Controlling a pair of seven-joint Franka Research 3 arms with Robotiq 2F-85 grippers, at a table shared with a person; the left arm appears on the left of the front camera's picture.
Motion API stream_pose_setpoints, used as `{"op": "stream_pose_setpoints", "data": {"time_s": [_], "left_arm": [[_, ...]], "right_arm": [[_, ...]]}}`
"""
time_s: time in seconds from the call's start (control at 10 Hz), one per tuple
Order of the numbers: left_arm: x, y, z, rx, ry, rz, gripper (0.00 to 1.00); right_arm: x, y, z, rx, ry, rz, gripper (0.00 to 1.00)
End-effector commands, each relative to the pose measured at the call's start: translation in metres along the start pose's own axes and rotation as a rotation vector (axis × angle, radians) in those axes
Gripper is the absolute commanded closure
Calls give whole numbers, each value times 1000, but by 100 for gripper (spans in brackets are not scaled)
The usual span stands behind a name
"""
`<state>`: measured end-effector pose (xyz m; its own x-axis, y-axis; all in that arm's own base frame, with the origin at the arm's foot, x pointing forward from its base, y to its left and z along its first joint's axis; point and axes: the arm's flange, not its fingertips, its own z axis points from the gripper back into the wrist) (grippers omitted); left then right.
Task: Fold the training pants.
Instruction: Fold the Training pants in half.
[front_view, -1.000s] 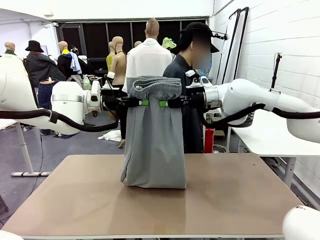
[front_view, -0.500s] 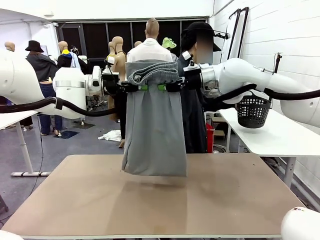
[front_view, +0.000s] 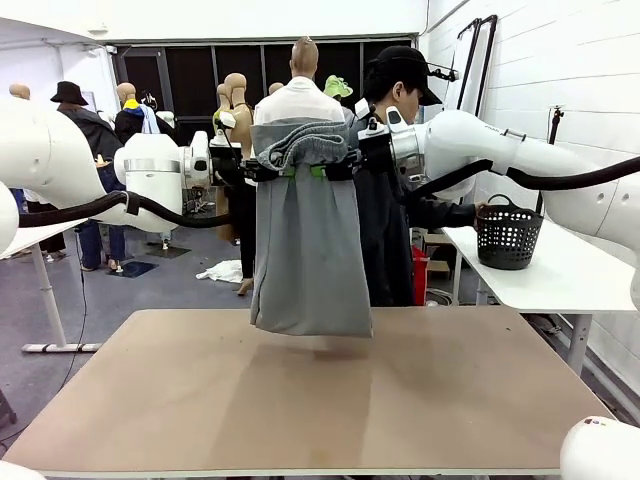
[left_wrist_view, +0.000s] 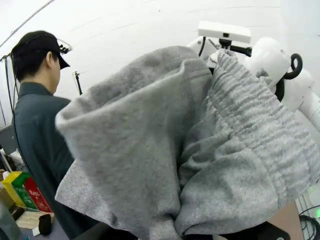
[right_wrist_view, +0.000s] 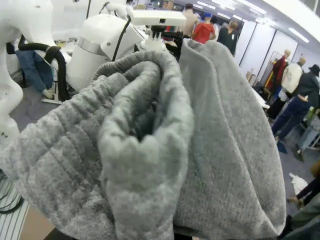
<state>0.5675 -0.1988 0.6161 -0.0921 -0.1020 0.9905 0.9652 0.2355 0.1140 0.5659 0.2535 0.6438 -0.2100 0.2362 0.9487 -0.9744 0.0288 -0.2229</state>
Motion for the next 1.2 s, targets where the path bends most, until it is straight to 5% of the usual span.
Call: {"op": "stream_pose_setpoints", "data": {"time_s": [0.0, 0.5, 1.1], "left_arm": [[-18, 5, -16, 33, 41, -9, 100], [-49, -16, -2, 2, 30, 78, 100], [-85, -87, 15, -175, 17, 290, 100]], "right_arm": [[-17, 1, -3, -9, -3, -18, 100], [-69, 40, -6, 12, -24, -138, 100], [-98, 111, -9, 14, -55, -306, 100]]}}
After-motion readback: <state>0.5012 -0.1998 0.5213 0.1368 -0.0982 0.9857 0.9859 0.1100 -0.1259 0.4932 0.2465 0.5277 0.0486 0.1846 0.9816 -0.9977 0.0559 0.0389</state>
